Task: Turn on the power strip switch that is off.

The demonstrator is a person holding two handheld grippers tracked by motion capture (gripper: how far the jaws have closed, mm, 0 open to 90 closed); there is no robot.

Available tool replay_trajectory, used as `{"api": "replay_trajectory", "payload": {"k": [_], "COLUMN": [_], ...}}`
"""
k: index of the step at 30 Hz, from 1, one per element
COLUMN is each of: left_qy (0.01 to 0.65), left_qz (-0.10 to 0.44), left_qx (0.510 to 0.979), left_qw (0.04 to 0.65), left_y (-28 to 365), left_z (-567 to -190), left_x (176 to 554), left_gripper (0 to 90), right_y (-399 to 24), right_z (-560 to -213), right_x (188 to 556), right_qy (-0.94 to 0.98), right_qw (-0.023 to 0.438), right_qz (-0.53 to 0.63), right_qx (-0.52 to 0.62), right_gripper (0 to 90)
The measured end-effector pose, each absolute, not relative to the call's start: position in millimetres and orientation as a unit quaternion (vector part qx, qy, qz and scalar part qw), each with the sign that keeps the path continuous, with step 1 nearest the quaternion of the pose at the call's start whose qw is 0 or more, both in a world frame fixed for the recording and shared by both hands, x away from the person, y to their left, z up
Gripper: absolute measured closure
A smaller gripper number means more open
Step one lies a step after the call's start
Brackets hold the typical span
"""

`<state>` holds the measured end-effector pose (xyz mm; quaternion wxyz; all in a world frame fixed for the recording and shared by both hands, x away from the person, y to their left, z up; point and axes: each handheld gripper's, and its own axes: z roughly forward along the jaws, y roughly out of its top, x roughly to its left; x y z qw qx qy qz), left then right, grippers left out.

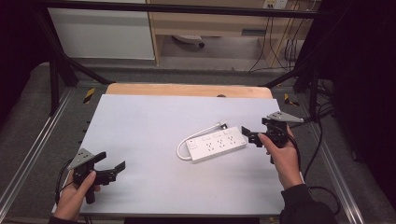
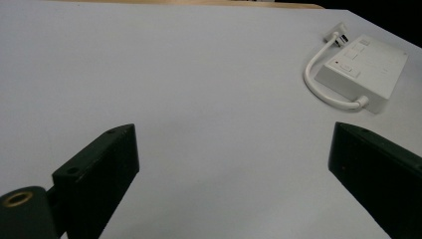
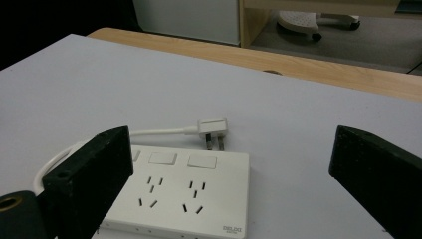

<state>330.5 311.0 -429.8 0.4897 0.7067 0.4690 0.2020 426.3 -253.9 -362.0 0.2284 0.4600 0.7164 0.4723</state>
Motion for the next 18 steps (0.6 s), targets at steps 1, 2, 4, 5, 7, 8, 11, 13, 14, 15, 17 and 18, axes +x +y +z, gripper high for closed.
{"api": "replay_trajectory", "payload": {"k": [1,2,4,5,7,8,11,13,14,15,17,18], "left_qy": [0.469,0.469,0.470,0.470,0.470,0.469,0.469,0.469,0.469,0.469,0.469,0.469], "left_qz": [0.202,0.202,0.202,0.202,0.202,0.202,0.200,0.201,0.201,0.201,0.201,0.201], "left_qx": [0.707,0.707,0.706,0.707,0.707,0.708,0.709,0.709,0.709,0.709,0.709,0.709], "left_qw": [0.490,0.489,0.489,0.489,0.489,0.488,0.488,0.487,0.486,0.486,0.486,0.487], "left_y": [311,311,311,311,311,311,311,311,311,311,311,311], "left_z": [-430,-430,-430,-430,-430,-430,-430,-430,-430,-430,-430,-430], "left_x": [331,331,331,331,331,331,331,331,331,331,331,331], "left_gripper": [5.7,5.7,5.7,5.7,5.7,5.7,5.7,5.7,5.7,5.7,5.7,5.7], "right_y": [-254,-254,-254,-254,-254,-254,-252,-250,-250,-250,-248,-247], "right_z": [-362,-362,-361,-361,-361,-361,-362,-361,-361,-361,-360,-360], "right_x": [427,429,431,433,434,435,440,442,442,443,445,447], "right_qy": [0.714,0.714,0.711,0.709,0.708,0.708,0.709,0.709,0.709,0.709,0.711,0.711], "right_qw": [0.229,0.229,0.232,0.234,0.236,0.237,0.238,0.240,0.240,0.241,0.243,0.243], "right_qz": [0.473,0.472,0.473,0.473,0.473,0.472,0.468,0.467,0.467,0.466,0.464,0.460], "right_qx": [0.463,0.463,0.466,0.468,0.468,0.469,0.472,0.471,0.471,0.471,0.470,0.472], "right_gripper": [3.9,3.9,3.9,3.9,4.0,4.1,4.2,4.2,4.2,4.3,4.3,4.5]}}
